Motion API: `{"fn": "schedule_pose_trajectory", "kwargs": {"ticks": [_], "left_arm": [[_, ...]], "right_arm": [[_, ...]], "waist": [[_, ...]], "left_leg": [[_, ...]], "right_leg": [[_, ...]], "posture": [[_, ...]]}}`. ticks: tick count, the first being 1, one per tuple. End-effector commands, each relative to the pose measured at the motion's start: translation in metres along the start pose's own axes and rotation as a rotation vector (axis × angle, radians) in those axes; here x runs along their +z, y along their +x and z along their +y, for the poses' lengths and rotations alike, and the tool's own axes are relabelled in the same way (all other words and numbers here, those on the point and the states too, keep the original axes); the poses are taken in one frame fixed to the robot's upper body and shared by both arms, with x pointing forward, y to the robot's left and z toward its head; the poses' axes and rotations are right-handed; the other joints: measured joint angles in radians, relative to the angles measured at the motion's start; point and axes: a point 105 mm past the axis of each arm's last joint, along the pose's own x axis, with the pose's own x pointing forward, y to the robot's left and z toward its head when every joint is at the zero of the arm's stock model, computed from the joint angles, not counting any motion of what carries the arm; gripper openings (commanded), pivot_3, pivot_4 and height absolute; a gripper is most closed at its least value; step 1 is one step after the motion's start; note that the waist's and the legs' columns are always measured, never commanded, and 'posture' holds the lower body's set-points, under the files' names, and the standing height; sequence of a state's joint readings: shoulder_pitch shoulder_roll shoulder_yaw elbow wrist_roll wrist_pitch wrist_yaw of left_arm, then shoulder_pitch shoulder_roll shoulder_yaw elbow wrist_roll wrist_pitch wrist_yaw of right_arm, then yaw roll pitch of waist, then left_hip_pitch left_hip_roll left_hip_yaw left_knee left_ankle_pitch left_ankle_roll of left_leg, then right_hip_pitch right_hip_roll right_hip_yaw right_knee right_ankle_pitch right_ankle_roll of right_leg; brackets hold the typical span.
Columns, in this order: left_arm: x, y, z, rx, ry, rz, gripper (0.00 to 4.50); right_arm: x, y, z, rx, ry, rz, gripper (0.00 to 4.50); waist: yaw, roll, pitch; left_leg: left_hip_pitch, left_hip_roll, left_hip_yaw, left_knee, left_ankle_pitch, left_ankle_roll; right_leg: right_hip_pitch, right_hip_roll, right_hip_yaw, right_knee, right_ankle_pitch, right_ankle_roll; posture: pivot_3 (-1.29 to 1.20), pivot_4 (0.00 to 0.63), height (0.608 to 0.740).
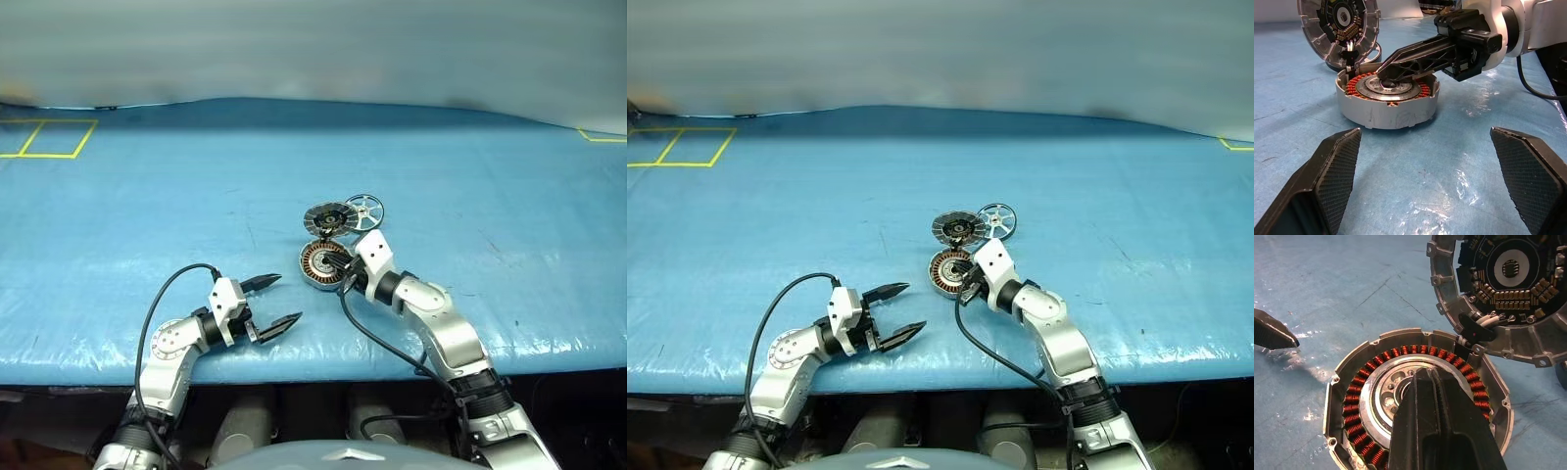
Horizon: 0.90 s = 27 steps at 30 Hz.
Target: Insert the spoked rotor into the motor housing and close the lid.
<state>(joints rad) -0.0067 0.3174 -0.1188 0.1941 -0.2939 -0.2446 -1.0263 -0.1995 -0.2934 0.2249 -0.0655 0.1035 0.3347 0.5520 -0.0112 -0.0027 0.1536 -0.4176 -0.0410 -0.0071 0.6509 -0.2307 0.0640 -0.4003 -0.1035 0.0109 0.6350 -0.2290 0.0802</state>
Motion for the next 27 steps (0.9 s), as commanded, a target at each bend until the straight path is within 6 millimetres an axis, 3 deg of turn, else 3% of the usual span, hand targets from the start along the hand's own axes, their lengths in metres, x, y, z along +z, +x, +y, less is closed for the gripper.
{"fn": "schedule_pose_trajectory", "kwargs": {"ticks": [1,11,17,23,27], "left_arm": [[0.001,0.000,-0.001,0.001,0.007,-0.006,4.50],[0.000,0.000,-0.003,-0.002,-0.002,-0.007,4.50],[-0.001,0.000,-0.005,-0.003,-0.008,-0.006,4.50],[-0.002,0.001,-0.006,-0.004,-0.013,-0.006,4.50],[-0.003,0.001,-0.006,-0.007,-0.014,-0.005,4.50]], "right_arm": [[-0.016,-0.002,0.004,0.009,-0.076,0.095,0.03],[-0.024,0.001,0.021,0.050,-0.187,0.198,0.03],[-0.030,-0.002,0.020,0.040,-0.266,0.259,0.03],[0.015,0.000,0.035,0.114,-0.064,-0.001,0.03],[0.034,-0.001,0.035,0.117,-0.017,-0.095,0.03]], "waist": [[0.000,0.000,0.000],[0.000,-0.001,-0.002],[0.001,-0.003,-0.006],[0.000,-0.004,-0.007],[0.000,-0.003,-0.006]], "left_leg": [[0.000,0.000,0.000,0.000,0.000,0.000],[0.001,0.000,0.000,0.000,0.000,0.000],[0.001,0.000,-0.001,0.000,0.000,0.000],[0.001,0.000,-0.002,-0.001,0.000,0.000],[0.000,0.000,-0.002,-0.001,0.000,0.000]], "right_leg": [[0.000,0.000,0.000,0.000,0.000,0.000],[0.001,0.000,-0.001,0.000,0.000,0.000],[0.002,0.000,-0.001,-0.001,0.000,0.000],[0.003,0.000,-0.001,-0.003,0.000,0.000],[0.001,0.000,-0.002,-0.003,0.000,0.000]], "posture": [[0.00,0.150,0.740],[0.00,0.150,0.740],[0.00,0.150,0.740],[0.00,0.150,0.740],[0.00,0.150,0.740]]}}
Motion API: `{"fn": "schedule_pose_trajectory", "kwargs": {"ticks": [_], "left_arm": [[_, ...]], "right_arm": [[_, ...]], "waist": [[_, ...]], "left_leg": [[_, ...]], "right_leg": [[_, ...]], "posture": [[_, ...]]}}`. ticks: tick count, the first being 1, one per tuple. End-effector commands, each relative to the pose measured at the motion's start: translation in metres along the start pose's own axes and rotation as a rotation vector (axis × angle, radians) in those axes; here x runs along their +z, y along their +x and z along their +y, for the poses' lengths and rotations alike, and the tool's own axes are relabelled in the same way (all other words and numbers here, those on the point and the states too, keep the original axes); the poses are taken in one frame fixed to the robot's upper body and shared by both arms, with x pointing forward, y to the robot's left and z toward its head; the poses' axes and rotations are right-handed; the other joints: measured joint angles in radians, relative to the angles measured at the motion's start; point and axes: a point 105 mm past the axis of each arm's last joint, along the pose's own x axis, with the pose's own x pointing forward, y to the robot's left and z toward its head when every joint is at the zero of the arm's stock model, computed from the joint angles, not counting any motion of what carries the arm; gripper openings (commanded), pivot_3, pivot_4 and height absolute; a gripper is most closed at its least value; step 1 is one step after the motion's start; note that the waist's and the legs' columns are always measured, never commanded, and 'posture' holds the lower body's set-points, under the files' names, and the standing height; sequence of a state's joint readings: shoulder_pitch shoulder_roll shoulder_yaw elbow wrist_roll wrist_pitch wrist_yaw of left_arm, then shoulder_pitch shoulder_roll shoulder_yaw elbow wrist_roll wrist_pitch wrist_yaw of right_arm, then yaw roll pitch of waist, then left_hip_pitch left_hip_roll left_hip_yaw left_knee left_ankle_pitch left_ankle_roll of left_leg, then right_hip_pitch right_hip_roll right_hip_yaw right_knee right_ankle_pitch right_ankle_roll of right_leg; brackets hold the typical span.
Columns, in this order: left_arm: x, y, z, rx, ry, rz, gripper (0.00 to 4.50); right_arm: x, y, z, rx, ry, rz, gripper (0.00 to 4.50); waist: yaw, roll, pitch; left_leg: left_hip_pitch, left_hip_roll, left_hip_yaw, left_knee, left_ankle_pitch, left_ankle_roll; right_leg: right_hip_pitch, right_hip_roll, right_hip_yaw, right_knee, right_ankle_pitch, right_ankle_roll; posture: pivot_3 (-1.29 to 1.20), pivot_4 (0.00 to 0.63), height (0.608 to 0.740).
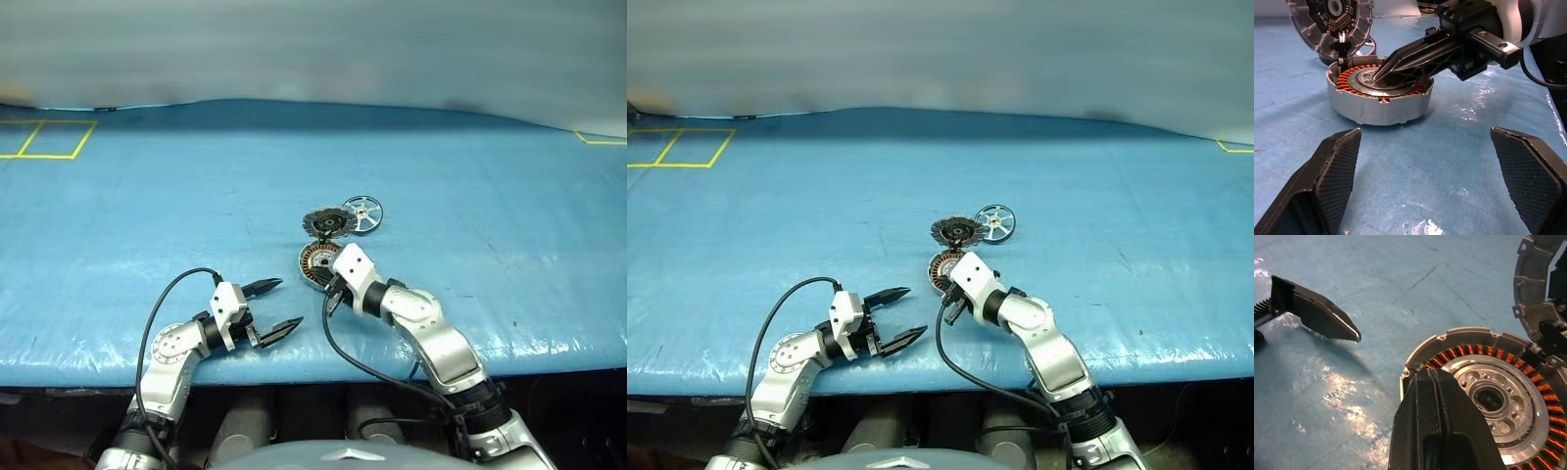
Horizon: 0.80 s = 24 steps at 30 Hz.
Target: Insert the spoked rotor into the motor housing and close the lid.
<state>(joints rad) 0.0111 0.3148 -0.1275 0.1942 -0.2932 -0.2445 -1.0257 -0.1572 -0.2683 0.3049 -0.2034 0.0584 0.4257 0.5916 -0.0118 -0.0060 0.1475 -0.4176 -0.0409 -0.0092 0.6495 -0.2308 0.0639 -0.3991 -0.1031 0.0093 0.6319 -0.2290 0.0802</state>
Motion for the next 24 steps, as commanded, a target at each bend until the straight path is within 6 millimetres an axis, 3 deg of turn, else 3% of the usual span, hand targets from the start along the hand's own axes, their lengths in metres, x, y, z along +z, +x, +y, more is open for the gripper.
{"fn": "schedule_pose_trajectory", "kwargs": {"ticks": [1,12,19,24], "left_arm": [[0.002,0.003,-0.001,-0.005,0.004,-0.013,4.50],[0.002,0.004,-0.001,-0.011,0.005,-0.014,4.50],[0.002,0.004,-0.001,-0.009,0.005,-0.015,4.50],[0.003,0.003,-0.001,-0.004,0.006,-0.015,4.50]], "right_arm": [[0.027,-0.003,-0.004,-0.002,0.007,-0.111,0.03],[0.019,-0.008,-0.031,-0.120,-0.055,-0.054,0.03],[0.015,-0.010,-0.038,-0.142,-0.066,-0.032,0.03],[-0.006,-0.009,-0.036,-0.133,-0.082,0.062,0.03]], "waist": [[0.001,0.000,0.000],[0.001,0.000,0.000],[0.001,0.000,0.000],[0.001,0.000,0.000]], "left_leg": [[0.000,0.000,0.000,0.000,0.000,0.000],[0.000,0.000,0.000,-0.001,0.000,-0.001],[0.000,0.000,0.000,-0.001,0.000,0.000],[0.000,0.000,0.000,-0.001,0.000,0.000]], "right_leg": [[0.000,0.000,0.000,0.000,0.000,0.000],[0.000,0.000,-0.001,-0.001,0.000,0.000],[0.000,0.000,-0.001,-0.001,0.000,0.000],[0.000,0.000,0.000,-0.001,0.000,0.000]], "posture": [[0.00,0.150,0.740],[0.00,0.150,0.740],[0.00,0.150,0.740],[0.00,0.150,0.740]]}}
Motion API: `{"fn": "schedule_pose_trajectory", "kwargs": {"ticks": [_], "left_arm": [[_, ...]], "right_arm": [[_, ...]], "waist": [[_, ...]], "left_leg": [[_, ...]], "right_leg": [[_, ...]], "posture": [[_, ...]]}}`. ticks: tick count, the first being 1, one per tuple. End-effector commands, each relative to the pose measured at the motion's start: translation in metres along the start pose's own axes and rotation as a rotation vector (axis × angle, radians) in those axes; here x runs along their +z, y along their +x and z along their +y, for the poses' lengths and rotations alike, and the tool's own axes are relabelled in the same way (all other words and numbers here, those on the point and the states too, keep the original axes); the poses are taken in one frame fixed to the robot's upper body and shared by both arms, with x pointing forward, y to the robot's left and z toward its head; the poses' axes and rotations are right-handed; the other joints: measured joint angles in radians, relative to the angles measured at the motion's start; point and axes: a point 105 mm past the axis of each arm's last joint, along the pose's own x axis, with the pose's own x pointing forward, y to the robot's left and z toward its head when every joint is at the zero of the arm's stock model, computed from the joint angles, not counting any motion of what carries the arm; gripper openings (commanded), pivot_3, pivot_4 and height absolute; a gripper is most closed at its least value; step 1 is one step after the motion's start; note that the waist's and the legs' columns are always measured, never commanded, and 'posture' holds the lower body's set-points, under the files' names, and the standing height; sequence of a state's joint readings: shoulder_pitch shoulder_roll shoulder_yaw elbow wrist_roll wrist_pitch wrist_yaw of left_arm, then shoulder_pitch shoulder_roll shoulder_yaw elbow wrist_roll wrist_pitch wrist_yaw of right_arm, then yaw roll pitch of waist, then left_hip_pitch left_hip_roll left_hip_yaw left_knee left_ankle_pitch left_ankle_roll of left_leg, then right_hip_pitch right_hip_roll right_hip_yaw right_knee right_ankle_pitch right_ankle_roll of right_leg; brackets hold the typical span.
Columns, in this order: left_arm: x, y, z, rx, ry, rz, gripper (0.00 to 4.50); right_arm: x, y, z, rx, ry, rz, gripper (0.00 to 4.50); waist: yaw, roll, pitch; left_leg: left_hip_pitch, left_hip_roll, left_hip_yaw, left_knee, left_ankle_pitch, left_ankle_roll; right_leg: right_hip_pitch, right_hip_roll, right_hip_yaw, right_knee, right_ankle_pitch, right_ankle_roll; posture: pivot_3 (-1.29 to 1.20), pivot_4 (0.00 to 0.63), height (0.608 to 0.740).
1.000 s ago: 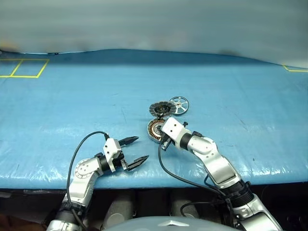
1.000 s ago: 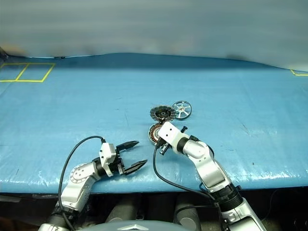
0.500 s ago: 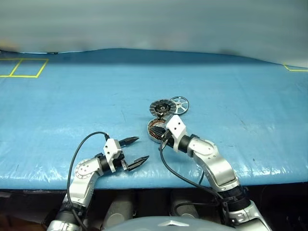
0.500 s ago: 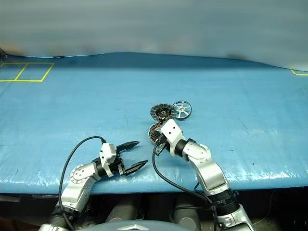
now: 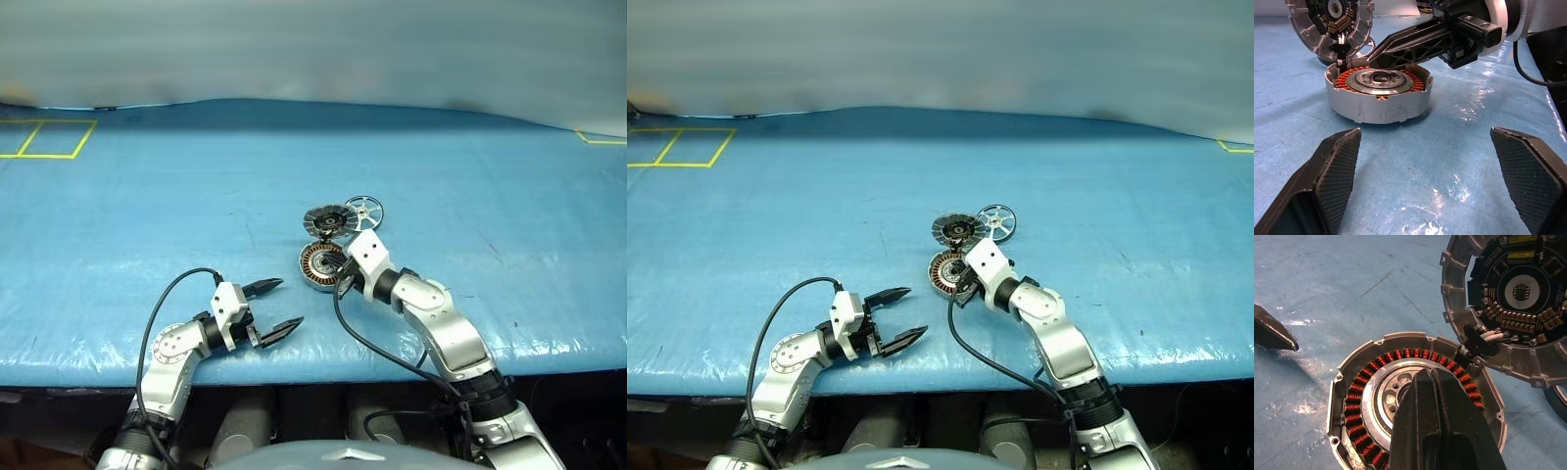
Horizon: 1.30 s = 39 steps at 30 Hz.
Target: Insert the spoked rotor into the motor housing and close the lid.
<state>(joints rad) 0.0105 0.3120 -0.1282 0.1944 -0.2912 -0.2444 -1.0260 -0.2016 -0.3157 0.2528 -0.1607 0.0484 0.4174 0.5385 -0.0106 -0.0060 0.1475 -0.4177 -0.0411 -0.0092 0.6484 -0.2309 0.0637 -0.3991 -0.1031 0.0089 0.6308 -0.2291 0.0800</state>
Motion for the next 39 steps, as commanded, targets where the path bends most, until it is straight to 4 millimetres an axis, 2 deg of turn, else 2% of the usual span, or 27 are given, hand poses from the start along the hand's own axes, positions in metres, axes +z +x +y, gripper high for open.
{"fn": "schedule_pose_trajectory", "kwargs": {"ticks": [1,4,14,21,31,34,39], "left_arm": [[0.002,0.002,0.000,-0.001,0.006,-0.014,4.50],[0.002,0.002,-0.001,-0.001,0.005,-0.013,4.50],[0.001,0.002,-0.001,0.000,0.001,-0.010,4.50],[0.001,0.002,-0.001,-0.001,0.000,-0.010,4.50],[0.000,0.003,-0.002,-0.003,-0.001,-0.010,4.50],[0.000,0.003,-0.003,-0.005,-0.002,-0.011,4.50],[0.001,0.003,-0.001,0.001,0.003,-0.017,4.50]], "right_arm": [[-0.009,0.000,-0.002,-0.010,-0.055,0.052,0.03],[-0.021,-0.001,-0.002,-0.017,-0.123,0.117,0.03],[-0.023,-0.001,0.002,-0.006,-0.135,0.129,0.03],[-0.038,-0.004,0.002,0.003,-0.272,0.235,0.03],[-0.036,-0.005,0.000,-0.017,-0.249,0.223,0.03],[-0.029,-0.005,0.001,-0.017,-0.235,0.192,0.03],[0.014,-0.006,0.005,-0.019,-0.065,-0.046,0.03]], "waist": [[0.000,0.000,0.000],[0.000,0.000,0.000],[0.002,-0.001,-0.001],[0.003,-0.001,-0.003],[0.005,-0.002,-0.005],[0.006,-0.002,-0.005],[0.007,-0.002,-0.004]], "left_leg": [[0.000,0.000,0.000,0.000,0.000,0.000],[0.000,0.000,0.000,0.000,0.000,0.000],[0.001,0.000,0.000,0.001,0.000,0.000],[0.002,0.000,0.000,0.001,0.000,0.000],[0.003,0.000,0.000,0.001,0.000,0.000],[0.003,0.000,-0.001,0.001,0.000,0.000],[0.002,0.000,-0.001,0.000,0.000,0.000]], "right_leg": [[0.000,0.000,0.000,0.000,0.000,0.000],[0.001,0.000,0.000,0.000,0.000,0.000],[0.002,0.000,0.000,0.000,0.000,0.000],[0.003,0.000,-0.001,0.000,0.000,0.000],[0.004,0.000,-0.001,0.000,0.000,0.000],[0.004,0.000,-0.001,-0.001,0.000,0.000],[0.003,0.000,-0.001,-0.001,0.000,0.000]], "posture": [[0.00,0.150,0.740],[0.00,0.150,0.740],[0.00,0.150,0.740],[0.00,0.150,0.740],[0.00,0.150,0.740],[0.00,0.150,0.740],[0.00,0.150,0.740]]}}
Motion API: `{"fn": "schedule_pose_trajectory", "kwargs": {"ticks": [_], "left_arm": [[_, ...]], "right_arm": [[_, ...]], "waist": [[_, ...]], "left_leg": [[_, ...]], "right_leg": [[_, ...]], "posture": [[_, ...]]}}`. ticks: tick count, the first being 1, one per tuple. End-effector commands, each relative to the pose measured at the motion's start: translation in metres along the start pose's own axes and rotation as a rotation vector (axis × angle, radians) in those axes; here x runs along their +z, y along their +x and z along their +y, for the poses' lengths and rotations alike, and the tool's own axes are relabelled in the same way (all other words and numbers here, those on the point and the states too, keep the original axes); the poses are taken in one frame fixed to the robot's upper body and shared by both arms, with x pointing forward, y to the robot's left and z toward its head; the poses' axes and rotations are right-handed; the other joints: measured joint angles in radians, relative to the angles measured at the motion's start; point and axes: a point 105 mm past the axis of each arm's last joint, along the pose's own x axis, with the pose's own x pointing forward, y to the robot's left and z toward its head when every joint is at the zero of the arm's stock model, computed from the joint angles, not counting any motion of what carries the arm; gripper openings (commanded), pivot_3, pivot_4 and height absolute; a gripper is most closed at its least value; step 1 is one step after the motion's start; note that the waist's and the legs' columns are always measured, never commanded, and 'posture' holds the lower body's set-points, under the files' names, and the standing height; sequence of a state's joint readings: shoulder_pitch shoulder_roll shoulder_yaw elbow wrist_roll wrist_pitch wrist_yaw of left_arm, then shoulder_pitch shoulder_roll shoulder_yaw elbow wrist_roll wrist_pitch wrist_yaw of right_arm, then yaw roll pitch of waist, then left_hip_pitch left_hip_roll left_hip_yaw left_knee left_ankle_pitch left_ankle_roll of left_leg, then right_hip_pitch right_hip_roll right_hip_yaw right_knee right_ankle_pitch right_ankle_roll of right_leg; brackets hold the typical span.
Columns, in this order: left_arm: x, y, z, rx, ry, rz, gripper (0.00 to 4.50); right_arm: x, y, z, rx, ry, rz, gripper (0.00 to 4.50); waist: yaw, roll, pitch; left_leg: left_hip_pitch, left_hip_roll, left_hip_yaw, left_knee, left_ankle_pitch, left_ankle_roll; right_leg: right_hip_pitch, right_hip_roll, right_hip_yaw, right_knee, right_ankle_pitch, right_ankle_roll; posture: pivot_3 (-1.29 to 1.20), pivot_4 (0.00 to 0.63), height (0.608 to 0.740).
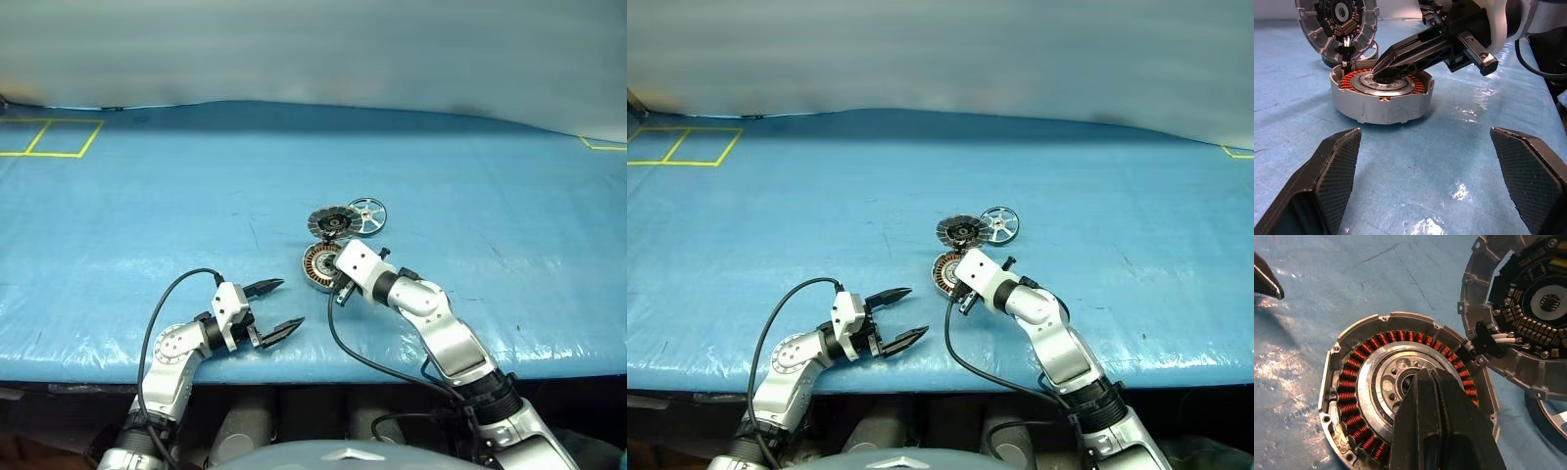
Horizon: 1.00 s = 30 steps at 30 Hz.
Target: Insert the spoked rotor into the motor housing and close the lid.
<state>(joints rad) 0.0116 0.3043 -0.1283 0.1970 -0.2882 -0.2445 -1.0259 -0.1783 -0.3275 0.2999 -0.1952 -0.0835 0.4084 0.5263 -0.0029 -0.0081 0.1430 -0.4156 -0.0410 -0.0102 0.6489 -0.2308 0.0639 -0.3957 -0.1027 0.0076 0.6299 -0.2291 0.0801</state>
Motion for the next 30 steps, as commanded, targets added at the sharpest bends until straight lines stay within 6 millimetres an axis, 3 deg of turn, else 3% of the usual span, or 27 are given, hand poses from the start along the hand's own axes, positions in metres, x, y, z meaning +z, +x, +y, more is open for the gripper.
{"fn": "schedule_pose_trajectory", "kwargs": {"ticks": [1,8,14,17,20,23,30], "left_arm": [[0.002,0.001,0.001,0.002,0.009,-0.015,4.50],[0.004,-0.001,0.004,0.013,0.013,-0.019,4.50],[0.004,-0.002,0.005,0.021,0.015,-0.022,4.50],[0.004,-0.002,0.006,0.024,0.016,-0.022,4.50],[0.004,-0.001,0.006,0.028,0.017,-0.026,4.50],[0.003,0.000,0.006,0.029,0.017,-0.027,4.50],[0.001,0.000,0.005,0.046,0.019,-0.023,4.50]], "right_arm": [[0.023,-0.007,-0.006,-0.013,0.079,-0.122,0.03],[0.026,-0.029,-0.024,-0.054,0.061,-0.118,0.03],[-0.001,-0.050,-0.051,-0.117,-0.026,0.050,0.03],[-0.004,-0.053,-0.080,-0.234,-0.062,0.070,0.58],[0.007,-0.046,-0.108,-0.340,-0.113,0.026,1.50],[0.016,-0.030,-0.121,-0.320,-0.113,-0.028,1.50],[0.013,0.003,-0.137,-0.299,-0.088,-0.031,1.50]], "waist": [[-0.002,0.001,0.001],[-0.002,0.001,0.001],[0.000,0.002,0.001],[-0.006,0.002,0.002],[-0.009,0.003,0.002],[-0.008,0.003,0.002],[-0.008,0.003,0.002]], "left_leg": [[-0.001,0.000,0.000,0.000,0.000,0.000],[-0.002,0.000,0.000,0.000,0.000,0.000],[-0.002,0.000,0.000,0.000,0.000,0.000],[-0.002,0.000,0.000,0.000,0.000,0.000],[-0.002,0.000,0.001,0.000,0.000,0.000],[-0.001,0.000,0.001,0.000,0.000,0.000],[-0.002,-0.001,0.001,0.000,0.000,0.001]], "right_leg": [[-0.001,0.000,0.000,0.000,0.000,0.000],[-0.002,0.000,0.000,0.000,0.000,0.000],[-0.002,0.000,0.000,-0.001,0.000,0.000],[-0.002,0.000,0.000,-0.001,0.000,0.000],[-0.002,0.001,0.001,-0.001,0.000,0.000],[-0.001,0.003,0.001,-0.001,0.001,0.001],[-0.001,0.005,0.001,-0.001,0.003,0.004]], "posture": [[0.00,0.150,0.740],[0.00,0.150,0.740],[0.00,0.150,0.740],[0.00,0.150,0.740],[0.00,0.150,0.740],[0.00,0.150,0.740],[0.00,0.150,0.740]]}}
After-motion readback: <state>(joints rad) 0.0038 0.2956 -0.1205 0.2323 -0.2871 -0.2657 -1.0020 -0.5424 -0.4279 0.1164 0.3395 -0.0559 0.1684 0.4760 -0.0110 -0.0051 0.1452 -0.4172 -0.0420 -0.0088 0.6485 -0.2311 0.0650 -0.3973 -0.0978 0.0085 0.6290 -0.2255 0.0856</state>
